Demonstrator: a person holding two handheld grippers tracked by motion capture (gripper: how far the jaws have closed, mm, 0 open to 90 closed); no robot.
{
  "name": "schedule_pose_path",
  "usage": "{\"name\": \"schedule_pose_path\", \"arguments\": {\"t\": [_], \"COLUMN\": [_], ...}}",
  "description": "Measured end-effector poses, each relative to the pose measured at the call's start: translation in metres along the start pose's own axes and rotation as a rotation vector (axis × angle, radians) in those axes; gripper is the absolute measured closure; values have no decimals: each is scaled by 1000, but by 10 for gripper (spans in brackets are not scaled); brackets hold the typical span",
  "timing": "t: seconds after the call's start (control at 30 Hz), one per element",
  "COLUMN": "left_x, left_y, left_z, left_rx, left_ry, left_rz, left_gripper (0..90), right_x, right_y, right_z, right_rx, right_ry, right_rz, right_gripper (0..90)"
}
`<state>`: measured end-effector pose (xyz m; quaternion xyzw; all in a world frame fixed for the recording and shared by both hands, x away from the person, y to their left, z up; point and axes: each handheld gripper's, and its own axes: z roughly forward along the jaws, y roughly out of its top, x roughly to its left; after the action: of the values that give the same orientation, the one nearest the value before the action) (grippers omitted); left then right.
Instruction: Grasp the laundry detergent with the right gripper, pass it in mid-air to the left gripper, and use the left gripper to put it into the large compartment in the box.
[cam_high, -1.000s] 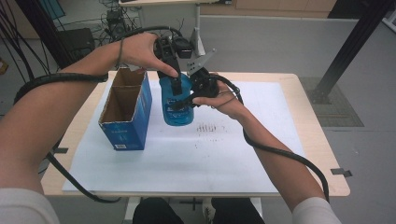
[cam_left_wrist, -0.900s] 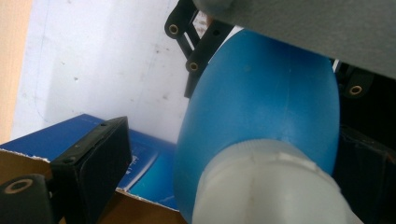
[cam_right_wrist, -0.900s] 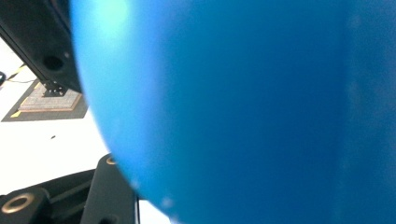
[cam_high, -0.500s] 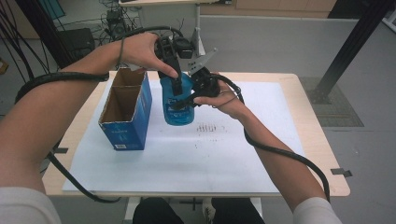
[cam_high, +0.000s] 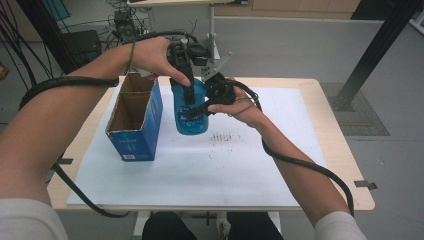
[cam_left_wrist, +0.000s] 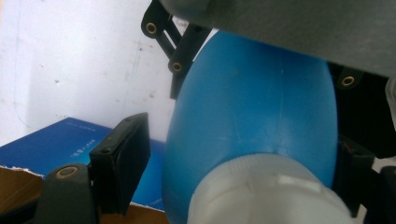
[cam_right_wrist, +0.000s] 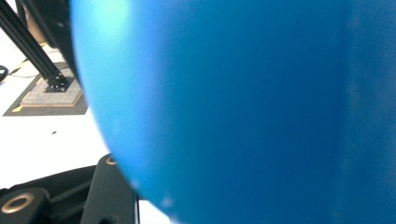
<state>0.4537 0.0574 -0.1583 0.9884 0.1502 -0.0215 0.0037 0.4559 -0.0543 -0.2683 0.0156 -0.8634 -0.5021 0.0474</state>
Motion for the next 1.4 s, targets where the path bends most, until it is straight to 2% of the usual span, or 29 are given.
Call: {"name": "schedule_pose_path", "arguments": {"t": [0.17, 0.23, 0.4, 0.6, 0.87, 1.4], "left_x": [-1, -1, -2, -2, -1, -1], "left_y": [0, 0, 1, 1, 3, 1], "left_z": [0, 1, 1, -1, 1, 1], "left_rx": [1, -4, 13, -2, 11, 1], "left_ry": [-21, -28, -30, -29, -26, -19], "left_rz": [14, 18, 22, 22, 24, 29], "left_gripper": [303, 354, 361, 364, 364, 366], "right_x": [1, 1, 1, 1, 0, -1], "right_y": [0, -1, -1, -1, -3, -3], "right_z": [0, 0, 1, 0, 0, 2], "right_rx": [6, 7, 6, -4, -3, -10], "right_ry": [-5, -4, -2, -2, -9, -11], "right_rz": [5, 4, 3, 5, 5, 8], "right_gripper": [440, 440, 440, 439, 438, 433]}}
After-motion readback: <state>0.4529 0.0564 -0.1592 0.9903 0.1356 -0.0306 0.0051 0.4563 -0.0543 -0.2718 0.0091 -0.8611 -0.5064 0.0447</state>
